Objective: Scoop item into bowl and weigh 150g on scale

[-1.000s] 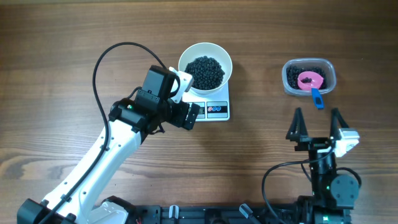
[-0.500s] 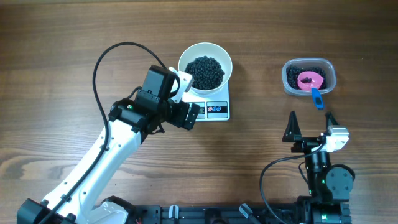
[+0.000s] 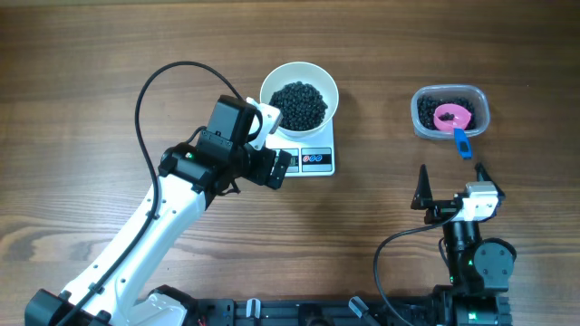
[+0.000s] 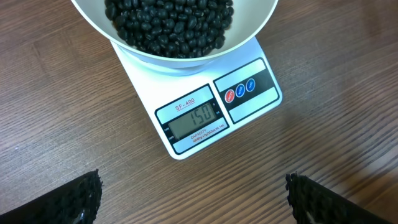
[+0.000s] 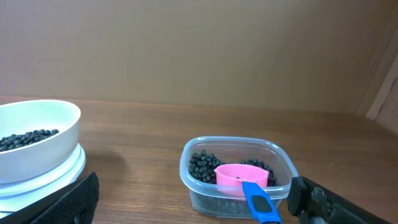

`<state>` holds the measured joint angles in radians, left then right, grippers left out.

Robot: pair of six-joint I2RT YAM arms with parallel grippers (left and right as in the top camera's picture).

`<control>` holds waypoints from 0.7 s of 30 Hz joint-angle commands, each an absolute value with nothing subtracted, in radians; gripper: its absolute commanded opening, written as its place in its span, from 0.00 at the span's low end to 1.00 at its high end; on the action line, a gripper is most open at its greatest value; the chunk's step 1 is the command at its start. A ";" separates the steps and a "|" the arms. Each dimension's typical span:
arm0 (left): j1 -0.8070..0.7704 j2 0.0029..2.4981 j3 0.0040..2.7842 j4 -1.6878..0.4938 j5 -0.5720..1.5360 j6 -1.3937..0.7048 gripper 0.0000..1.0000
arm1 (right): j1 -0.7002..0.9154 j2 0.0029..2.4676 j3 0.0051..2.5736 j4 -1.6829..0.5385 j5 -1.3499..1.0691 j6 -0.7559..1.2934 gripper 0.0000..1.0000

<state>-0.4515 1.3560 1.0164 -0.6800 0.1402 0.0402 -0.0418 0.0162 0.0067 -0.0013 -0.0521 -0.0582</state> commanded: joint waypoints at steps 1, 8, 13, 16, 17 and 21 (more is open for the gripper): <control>-0.447 1.347 1.032 -0.677 0.152 0.048 1.00 | -0.036 0.003 0.005 -0.001 -0.060 -0.078 1.00; -0.447 1.347 1.032 -0.677 0.152 0.048 1.00 | -0.036 0.003 0.005 -0.001 -0.060 -0.075 1.00; -0.447 1.347 1.032 -0.677 0.152 0.048 1.00 | -0.036 0.003 0.005 -0.001 -0.060 -0.049 1.00; -0.447 1.347 1.032 -0.677 0.152 0.048 1.00 | -0.036 0.003 0.005 -0.001 -0.060 -0.049 1.00; -0.447 1.347 1.032 -0.677 0.152 0.048 1.00 | -0.036 0.003 0.005 -0.001 -0.060 -0.049 1.00; -0.447 1.347 1.032 -0.677 0.152 0.048 1.00 | -0.036 0.003 0.005 -0.002 -0.060 -0.042 1.00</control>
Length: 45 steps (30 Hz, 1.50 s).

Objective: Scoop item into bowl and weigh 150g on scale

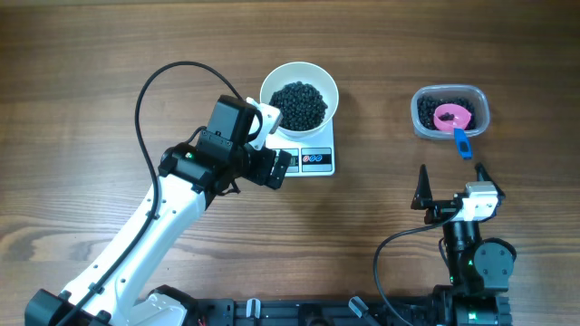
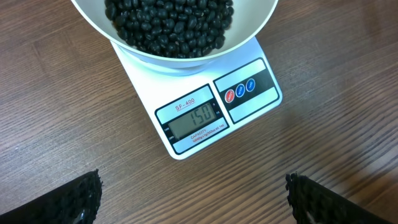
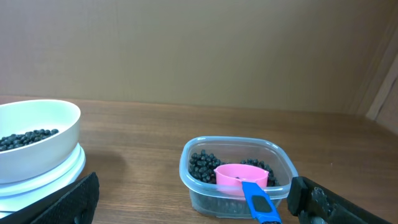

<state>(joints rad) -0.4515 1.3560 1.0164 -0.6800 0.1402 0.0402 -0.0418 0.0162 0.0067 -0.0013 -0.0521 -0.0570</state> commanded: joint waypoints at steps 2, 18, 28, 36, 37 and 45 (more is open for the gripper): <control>-0.447 1.347 1.032 -0.677 0.152 0.048 1.00 | -0.036 0.003 0.005 -0.002 -0.060 -0.042 1.00; -0.447 1.347 1.032 -0.677 0.152 0.048 1.00 | -0.036 0.004 0.005 0.000 -0.060 -0.016 1.00; -0.447 1.347 1.032 -0.677 0.152 0.048 1.00 | -0.036 0.004 0.005 0.000 -0.060 -0.016 1.00; -0.447 1.347 1.032 -0.677 0.152 0.048 1.00 | -0.036 0.004 0.005 0.000 -0.060 -0.016 1.00; -0.447 1.347 1.032 -0.677 0.152 0.048 1.00 | -0.036 0.004 0.005 0.000 -0.060 -0.016 1.00; -0.447 1.347 1.032 -0.677 0.152 0.048 1.00 | -0.036 0.004 0.005 0.000 -0.060 -0.016 1.00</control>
